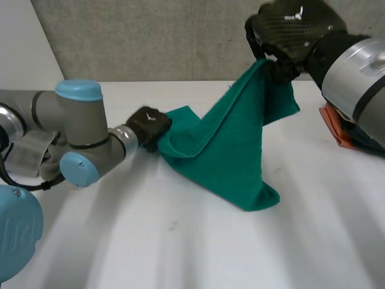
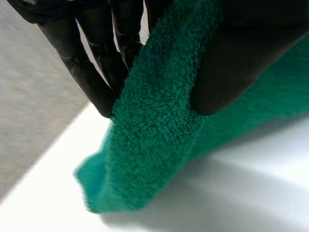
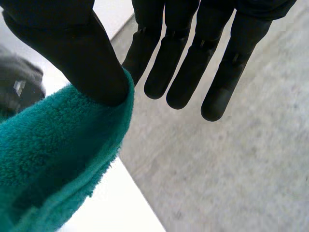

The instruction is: Fold the laundry.

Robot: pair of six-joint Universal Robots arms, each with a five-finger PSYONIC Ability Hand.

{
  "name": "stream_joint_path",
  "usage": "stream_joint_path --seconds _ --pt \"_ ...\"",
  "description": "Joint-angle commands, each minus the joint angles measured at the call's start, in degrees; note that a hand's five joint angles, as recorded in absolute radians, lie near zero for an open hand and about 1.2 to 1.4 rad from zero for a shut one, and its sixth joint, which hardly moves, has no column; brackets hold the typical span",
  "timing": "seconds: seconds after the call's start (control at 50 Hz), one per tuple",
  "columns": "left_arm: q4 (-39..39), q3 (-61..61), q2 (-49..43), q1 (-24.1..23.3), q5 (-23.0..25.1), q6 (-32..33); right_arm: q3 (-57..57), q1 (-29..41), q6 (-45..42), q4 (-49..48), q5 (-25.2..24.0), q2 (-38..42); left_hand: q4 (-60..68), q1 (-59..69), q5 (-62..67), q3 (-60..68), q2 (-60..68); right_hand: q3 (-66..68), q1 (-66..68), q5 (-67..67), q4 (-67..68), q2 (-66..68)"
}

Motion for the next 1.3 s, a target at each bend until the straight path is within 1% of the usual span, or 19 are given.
stream_joint_path --seconds 0.02,0.06,0.08,0.16,0.22,0.32,0.54,0.66,0.68,0.72,0.76,0.8,0.84,0.92,1.04,1.08,1.14,1.24,1.3 --pt "9.6 6.2 5.1 1.3 -9.7 -2.0 -5.9 -3.2 -1.6 -3.5 4.1 11.9 11.6 13.8 14.6 12.4 11.7 11.7 14.4 13.1 11.3 12.4" --pt "11.9 8.2 6.2 1.3 -11.4 -3.1 -9.4 -3.4 -1.8 -5.3 7.0 14.5 11.6 13.8 14.6 12.4 11.7 11.7 14.4 13.1 11.3 12.4" --pt "13.9 9.9 7.4 1.2 -13.1 -4.6 -13.2 -3.4 -1.9 -7.4 10.1 16.9 11.6 13.8 14.6 12.4 11.7 11.7 14.4 13.1 11.3 12.4" --pt "17.0 12.1 10.6 0.5 -17.8 -8.6 -22.3 -3.0 -1.8 -12.9 15.9 21.7 11.6 13.8 14.6 12.4 11.7 11.7 14.4 13.1 11.3 12.4" --pt "17.8 11.5 12.6 0.1 -21.0 -10.8 -25.8 -2.7 -1.7 -15.8 16.8 23.4 11.6 13.8 14.6 12.4 11.7 11.7 14.4 13.1 11.3 12.4" --pt "18.7 2.9 16.6 -1.0 -27.4 -15.0 -26.1 -0.9 -1.9 -19.6 16.4 24.8 11.6 13.8 14.6 12.4 11.7 11.7 14.4 13.1 11.3 12.4" --pt "14.7 -20.9 15.3 -5.8 -28.3 -17.0 -9.2 -0.4 -2.4 -17.7 10.1 27.6 11.6 13.8 14.6 12.4 11.7 11.7 14.4 13.1 11.3 12.4" --pt "4.8 -25.5 15.2 -7.9 -30.1 -22.1 -3.1 -2.2 -6.2 -14.8 9.5 31.8 10.6 12.8 13.6 11.4 10.7 11.7 14.4 13.1 11.3 12.4" --pt "3.1 -25.6 15.5 -7.9 -30.0 -22.9 -2.6 -2.5 -6.7 -14.3 9.5 32.0 6.6 8.8 9.6 7.4 6.7 11.7 14.4 13.1 11.3 12.4" --pt "-1.7 -25.4 16.8 -8.2 -29.4 -25.0 -1.4 -3.1 -7.8 -12.8 9.4 31.9 -12.2 -10.0 -9.2 -11.4 -12.1 11.7 14.4 13.1 11.3 12.4" --pt "-4.4 -25.1 17.7 -8.0 -28.6 -25.9 -0.7 -3.4 -8.0 -11.7 9.3 31.5 -22.5 -20.3 -19.5 -21.7 -22.4 11.7 14.4 13.1 11.3 12.4" --pt "-7.7 -24.0 19.2 -7.7 -26.8 -25.7 0.4 -3.8 -8.0 -10.6 9.0 30.5 -37.9 -35.8 -34.9 -37.2 -37.9 11.7 14.4 13.1 11.3 12.4" --pt "-9.4 -22.9 20.2 -7.1 -25.3 -24.5 1.4 -4.0 -8.2 -10.1 8.8 29.8 -47.0 -44.9 -44.0 -46.3 -47.0 11.7 14.4 13.1 11.3 12.4" --pt "-13.0 -18.1 22.8 -3.6 -20.0 -16.0 5.1 -4.2 -8.2 -9.9 7.4 26.9 -58.2 -56.0 -55.2 -57.4 -58.1 11.7 14.4 13.1 11.3 12.4" --pt "-13.4 -11.4 20.6 0.3 -14.4 -3.1 9.8 -4.3 -8.3 -10.0 6.3 23.8 -58.4 -56.2 -55.4 -57.6 -58.3 11.7 14.4 13.1 11.3 12.4" --pt "-13.6 -8.5 17.5 1.2 -12.8 1.5 11.3 -4.2 -8.3 -10.1 5.8 23.0 -54.2 -52.0 -51.2 -53.4 -54.1 11.7 14.4 13.1 11.3 12.4" --pt "-14.6 -5.7 14.1 1.7 -11.0 5.6 12.8 -4.3 -8.3 -10.4 5.3 22.4 -52.1 -49.9 -49.1 -51.4 -52.1 11.7 14.4 13.1 11.3 12.4" --pt "-17.0 -0.6 6.4 1.8 -4.2 13.3 15.4 -4.8 -8.3 -11.2 4.5 21.6 -48.4 -46.2 -45.4 -47.7 -48.4 11.7 14.4 13.1 11.3 12.4" --pt "-17.1 1.9 3.1 1.9 -1.9 15.7 16.1 -5.1 -8.4 -11.6 4.3 21.5 -47.4 -45.2 -44.4 -46.7 -47.4 11.7 14.4 13.1 11.3 12.4"
